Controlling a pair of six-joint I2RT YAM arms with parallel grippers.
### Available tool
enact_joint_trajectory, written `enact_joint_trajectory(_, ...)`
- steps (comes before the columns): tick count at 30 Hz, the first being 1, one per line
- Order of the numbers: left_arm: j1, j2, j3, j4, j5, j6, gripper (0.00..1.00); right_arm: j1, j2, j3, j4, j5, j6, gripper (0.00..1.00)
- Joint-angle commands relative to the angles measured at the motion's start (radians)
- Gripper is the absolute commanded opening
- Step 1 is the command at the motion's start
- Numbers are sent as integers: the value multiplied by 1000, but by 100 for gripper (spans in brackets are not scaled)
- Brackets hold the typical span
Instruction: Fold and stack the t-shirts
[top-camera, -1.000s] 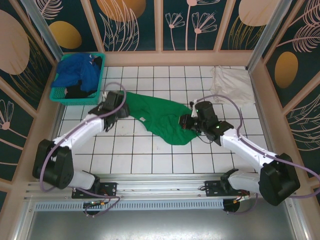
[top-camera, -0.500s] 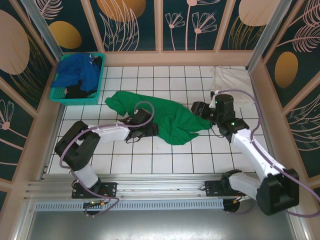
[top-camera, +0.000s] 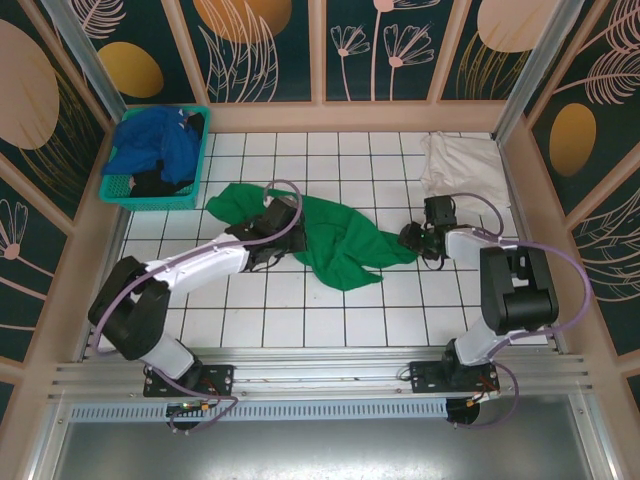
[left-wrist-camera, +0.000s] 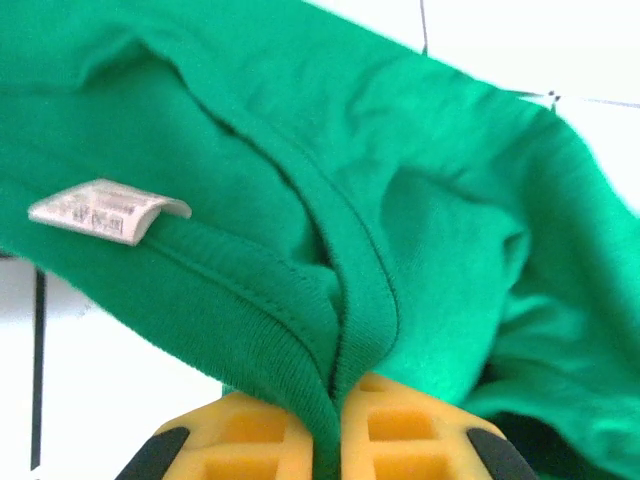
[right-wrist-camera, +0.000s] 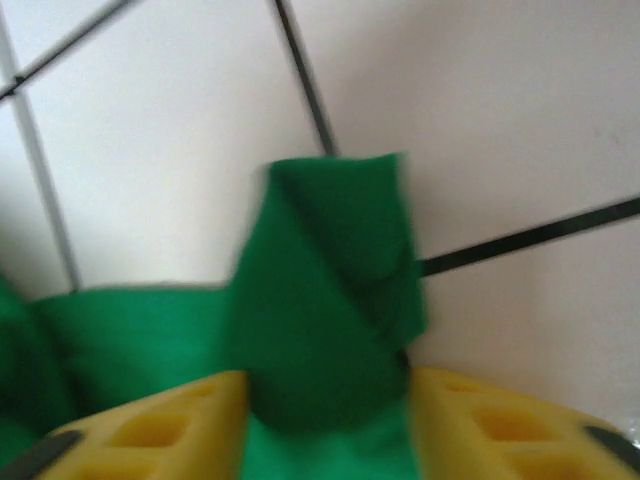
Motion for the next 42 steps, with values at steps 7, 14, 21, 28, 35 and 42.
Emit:
enact_joint_trajectory(7, 6, -129, 42, -148, -96, 46, 15, -27, -118, 36, -21, 59, -8, 0)
enact_joint_trajectory(14, 53, -176, -77, -137, -121, 30, 18, -53, -402, 44, -111, 94, -26, 0)
enact_joint_trajectory(21, 61, -54, -144, -18, -20, -28, 44, -48, -414, -42, -49, -5, -12, 0)
enact_joint_trajectory(28, 5, -43, -256, 266, 159, -165, 80, -48, -391, -72, -38, 2, -20, 0)
enact_joint_trajectory(35, -34, 2, -305, 407, 208, -266, 62, -48, -380, -65, -35, -6, -30, 0)
enact_joint_trajectory(42, -38, -64, -204, 236, 139, -205, 20, -51, -433, -30, -93, 28, -52, 0)
